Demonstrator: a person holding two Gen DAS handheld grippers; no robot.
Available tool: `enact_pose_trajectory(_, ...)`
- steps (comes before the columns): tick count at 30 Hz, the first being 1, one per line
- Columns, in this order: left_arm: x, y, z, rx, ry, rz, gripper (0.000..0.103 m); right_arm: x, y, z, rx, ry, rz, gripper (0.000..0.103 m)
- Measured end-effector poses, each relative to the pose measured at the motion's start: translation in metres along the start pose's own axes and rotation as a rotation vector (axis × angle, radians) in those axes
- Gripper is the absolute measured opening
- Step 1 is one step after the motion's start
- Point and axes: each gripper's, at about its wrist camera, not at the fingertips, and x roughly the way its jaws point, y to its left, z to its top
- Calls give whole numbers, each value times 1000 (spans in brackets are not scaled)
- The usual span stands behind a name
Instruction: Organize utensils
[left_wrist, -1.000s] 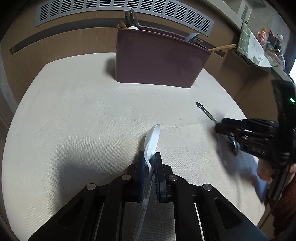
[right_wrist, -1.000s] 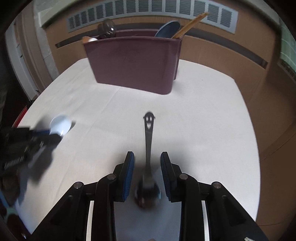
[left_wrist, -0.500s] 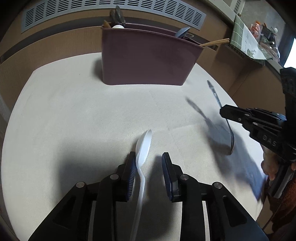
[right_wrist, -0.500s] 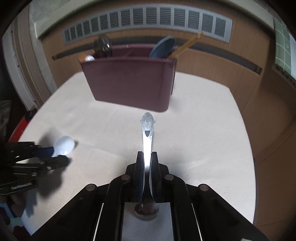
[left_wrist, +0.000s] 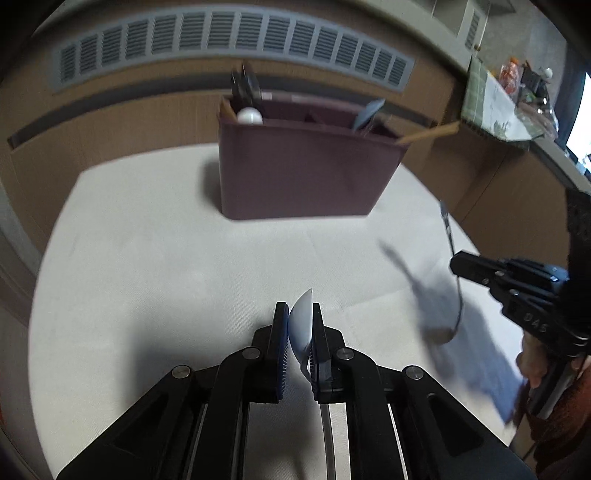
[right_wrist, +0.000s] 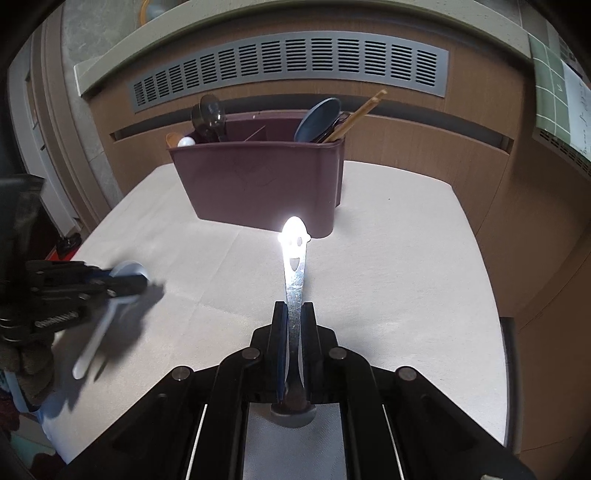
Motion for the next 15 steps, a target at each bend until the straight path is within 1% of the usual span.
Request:
enact_pose_trajectory(3, -21, -5, 5, 9, -69, 3, 10, -8, -6, 4, 40, -25, 30, 6)
enact_pose_trajectory(5, -30, -9, 9, 22, -125, 21, 10, -13, -10, 7, 71, -45, 54, 6)
enact_pose_trajectory(7, -36, -11, 15, 16, -171, 32, 10, -16, -11, 10, 86, -58, 55, 6)
enact_pose_trajectory(9, -48, -13, 30, 5, -248, 30, 10, -22, -10, 14, 101, -88, 53, 6)
enact_pose_trajectory(10, -60, -14, 44, -3, -317, 18, 10, -27, -10, 19, 104, -116, 51, 4)
enact_pose_trajectory(11, -75, -15, 60, -13, -402, 4, 10, -38, -7, 29, 97, -168, 47, 1)
enact_pose_trajectory(12, -92, -15, 77, -27, -502, -7, 10, -51, -4, 42, 85, -222, 44, 0)
enact_pose_trajectory(13, -104, -15, 89, -36, -581, -10, 10, -61, -1, 52, 80, -267, 41, 0)
enact_pose_trajectory(14, -114, -16, 102, -44, -668, 0, 10, -77, 2, 67, 72, -330, 34, 0)
enact_pose_trajectory(15, -120, -17, 111, -45, -726, 12, 10, -94, 6, 84, 58, -393, 29, 0)
